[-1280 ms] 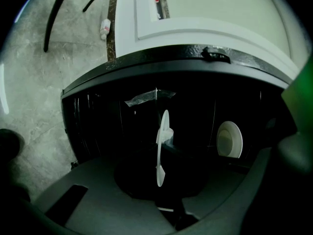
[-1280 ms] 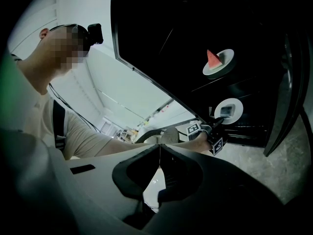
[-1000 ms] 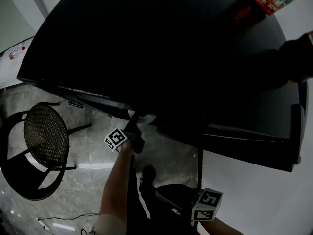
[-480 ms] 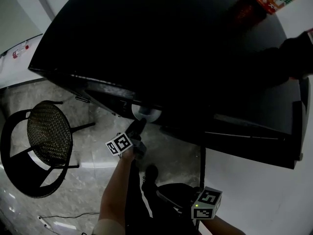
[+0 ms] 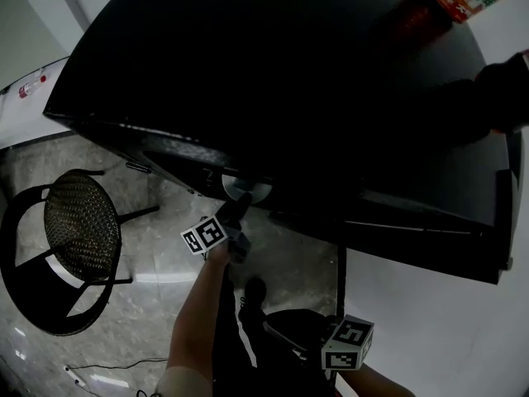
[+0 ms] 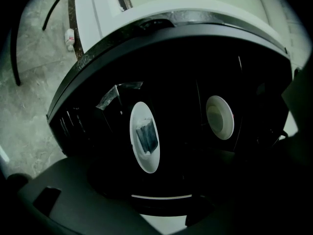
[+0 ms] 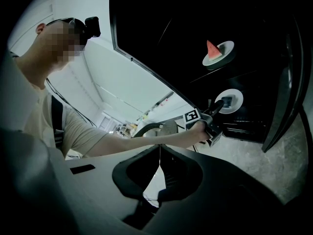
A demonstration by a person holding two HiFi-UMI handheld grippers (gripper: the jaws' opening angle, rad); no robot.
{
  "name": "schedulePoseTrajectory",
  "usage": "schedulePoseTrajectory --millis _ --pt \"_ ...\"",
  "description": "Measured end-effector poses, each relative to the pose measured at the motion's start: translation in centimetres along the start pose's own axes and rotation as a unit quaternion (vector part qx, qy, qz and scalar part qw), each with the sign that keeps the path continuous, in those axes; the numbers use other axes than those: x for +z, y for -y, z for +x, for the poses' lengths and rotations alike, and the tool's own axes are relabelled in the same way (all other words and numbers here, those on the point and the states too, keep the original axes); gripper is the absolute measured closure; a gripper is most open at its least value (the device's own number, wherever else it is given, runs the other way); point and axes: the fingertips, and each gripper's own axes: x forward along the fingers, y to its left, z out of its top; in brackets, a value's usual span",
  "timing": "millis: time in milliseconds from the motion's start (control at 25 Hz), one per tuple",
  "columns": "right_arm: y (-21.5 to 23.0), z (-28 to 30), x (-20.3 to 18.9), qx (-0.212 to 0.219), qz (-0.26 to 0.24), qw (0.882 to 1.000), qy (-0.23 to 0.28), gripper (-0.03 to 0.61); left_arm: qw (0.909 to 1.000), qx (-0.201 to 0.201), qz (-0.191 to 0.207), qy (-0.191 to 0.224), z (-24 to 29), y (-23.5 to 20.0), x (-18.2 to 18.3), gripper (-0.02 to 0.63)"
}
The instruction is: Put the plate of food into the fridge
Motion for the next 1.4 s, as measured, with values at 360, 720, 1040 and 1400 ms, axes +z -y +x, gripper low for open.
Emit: schedulePoseTrajectory --millis 360,720,1040,1400 --pt "0.3 -0.2 -0.2 -0.004 0.004 1.000 0.000 0.557 0.9995 0.021 0.021 -0.011 -0.1 -0.3 0.3 0.287" --pt "0.3 0.4 -0.1 -0.001 -0.001 1.000 0.000 0.557 0.9997 -0.001 0.011 -0.020 -1.5 1.0 -1.7 0.276" --pt "0.6 0.1 -0.6 -0.006 0.000 1.000 -0.005 0.557 0.9993 -0.003 0.022 -0.031 0.3 1.3 -1.3 0.276" --pt "1.3 -0.4 -0.6 -0.009 0.003 1.000 -0.003 0.557 0.9990 0.004 0.034 -0.027 2.0 1.2 -0.1 0.276"
